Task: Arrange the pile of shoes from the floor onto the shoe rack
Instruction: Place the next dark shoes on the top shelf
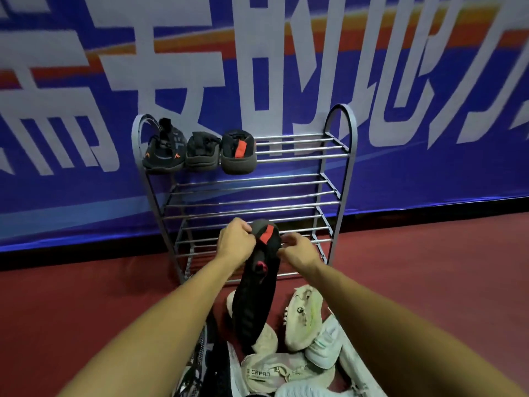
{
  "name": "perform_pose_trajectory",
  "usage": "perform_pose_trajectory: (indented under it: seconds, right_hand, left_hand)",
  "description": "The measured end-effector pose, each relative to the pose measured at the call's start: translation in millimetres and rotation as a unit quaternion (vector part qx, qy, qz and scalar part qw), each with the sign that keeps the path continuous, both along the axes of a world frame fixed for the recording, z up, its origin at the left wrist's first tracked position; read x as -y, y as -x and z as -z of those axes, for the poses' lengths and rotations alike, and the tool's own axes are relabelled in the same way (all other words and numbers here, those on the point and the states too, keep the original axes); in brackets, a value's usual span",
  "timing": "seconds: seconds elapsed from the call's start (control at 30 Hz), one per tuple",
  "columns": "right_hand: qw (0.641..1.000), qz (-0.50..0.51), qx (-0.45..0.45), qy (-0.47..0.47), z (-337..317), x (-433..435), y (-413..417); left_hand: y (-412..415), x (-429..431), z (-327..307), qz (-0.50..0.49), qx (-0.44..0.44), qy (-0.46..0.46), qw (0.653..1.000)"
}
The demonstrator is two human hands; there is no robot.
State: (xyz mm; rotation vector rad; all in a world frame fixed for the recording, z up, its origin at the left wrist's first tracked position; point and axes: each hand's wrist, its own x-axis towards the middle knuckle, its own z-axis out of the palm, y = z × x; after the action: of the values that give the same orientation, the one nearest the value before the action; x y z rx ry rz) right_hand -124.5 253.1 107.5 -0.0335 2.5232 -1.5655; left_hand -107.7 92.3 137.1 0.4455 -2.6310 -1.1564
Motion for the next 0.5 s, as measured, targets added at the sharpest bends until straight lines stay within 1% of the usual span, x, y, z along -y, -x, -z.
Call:
perform_pose_trajectory:
  seconds: [0.17, 0.27, 0.33, 0.43, 0.5]
  right_hand:
    - [0.999, -0.042, 0.013, -0.009, -15.7, -7.6, 5.3]
    - [0.999, -0.011, -0.045, -0.018, -17.5, -11.5, 7.1]
    - [0.997, 0.002, -0.077, -0.021, -22.3, -16.1, 12.8]
    - [0.997, 0.009, -0.082, 0.01, -33.6, -24.0, 25.1]
    - [0.995, 0.02, -0.098, 0.012, -44.8, -29.8, 33.8]
  left_hand:
    - [13.1, -11.4, -42.4, -0.037, -0.05, -0.106, 0.992]
    - [15.5, -16.1, -52.0, -0.031, -0.063, -0.135, 0.988]
    - [16.4, -16.6, -57.4, -0.003, -0.073, -0.138, 0.988]
    - [17.9, -11.5, -68.8, 0.055, -0.089, -0.174, 0.979]
    - [16.2, -4.8, -73.3, 0.084, -0.055, -0.185, 0.978]
